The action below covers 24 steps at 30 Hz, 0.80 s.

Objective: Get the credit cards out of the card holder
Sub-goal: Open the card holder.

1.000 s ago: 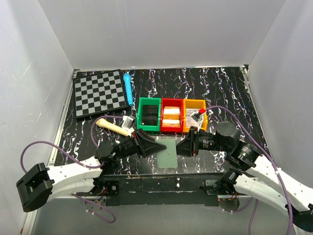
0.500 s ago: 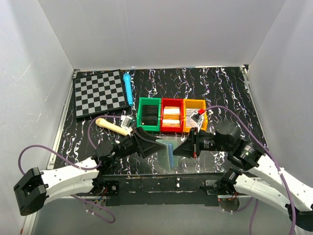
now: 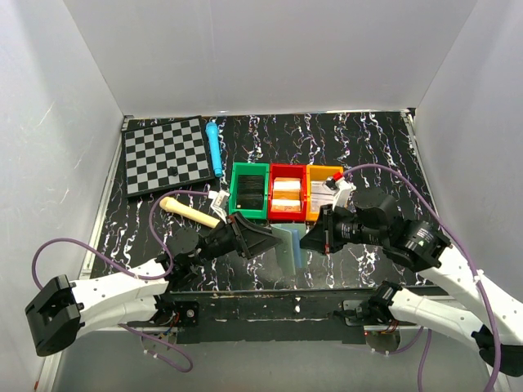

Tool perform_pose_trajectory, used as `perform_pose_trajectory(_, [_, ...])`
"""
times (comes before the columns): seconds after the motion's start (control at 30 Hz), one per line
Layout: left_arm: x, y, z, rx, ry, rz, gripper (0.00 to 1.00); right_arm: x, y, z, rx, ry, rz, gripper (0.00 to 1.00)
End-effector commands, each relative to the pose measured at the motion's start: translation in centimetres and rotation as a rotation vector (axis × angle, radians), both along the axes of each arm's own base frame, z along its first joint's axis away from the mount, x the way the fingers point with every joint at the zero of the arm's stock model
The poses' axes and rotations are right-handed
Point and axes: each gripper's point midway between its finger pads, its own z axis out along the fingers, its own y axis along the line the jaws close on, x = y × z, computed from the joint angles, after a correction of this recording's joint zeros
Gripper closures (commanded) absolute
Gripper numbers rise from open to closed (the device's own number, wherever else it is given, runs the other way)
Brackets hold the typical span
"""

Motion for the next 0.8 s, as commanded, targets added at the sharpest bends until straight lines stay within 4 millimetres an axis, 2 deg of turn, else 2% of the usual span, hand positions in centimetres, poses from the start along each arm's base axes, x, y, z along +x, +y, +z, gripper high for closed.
perform_pose_trajectory(0.0, [0.3, 0.2, 1.0, -0.025, 0.0, 0.016, 0.25, 1.2, -1.5, 0.0, -0.079, -0.027, -0.097, 0.99])
perform_pose_trajectory(0.13, [0.4, -0.1, 0.7, -0.015, 0.008, 0.015, 0.24, 1.8, -2.0, -0.5, -0.117, -0.012, -0.15, 0.99])
perform_pose_trajectory(0.17, [0.5, -0.2, 0.7, -0.013, 0.009, 0.015, 0.18, 2.0, -2.2, -0.6, -0.13, -0.011, -0.164, 0.99])
perform_pose_trajectory(0.2, [0.6, -0.3, 0.4, -0.002, 0.015, 0.017, 0.18, 2.1, -2.4, -0.6, -0.138, -0.013, -0.173, 0.99])
perform_pose_trajectory(0.4, [1.2, -0.4, -0.3, 0.035, 0.02, 0.049, 0.18, 2.0, -2.6, 0.7, -0.122, -0.039, -0.17, 0.99])
perform_pose_trajectory(0.57, [1.4, -1.1, -0.3, 0.041, 0.01, 0.037, 0.17, 1.5, -1.4, 1.5, -0.072, -0.032, -0.115, 0.99])
perform_pose_trajectory(0.77, [1.5, -1.8, -1.0, 0.048, 0.036, 0.012, 0.17, 1.1, -0.2, 1.4, -0.02, -0.001, -0.086, 0.99])
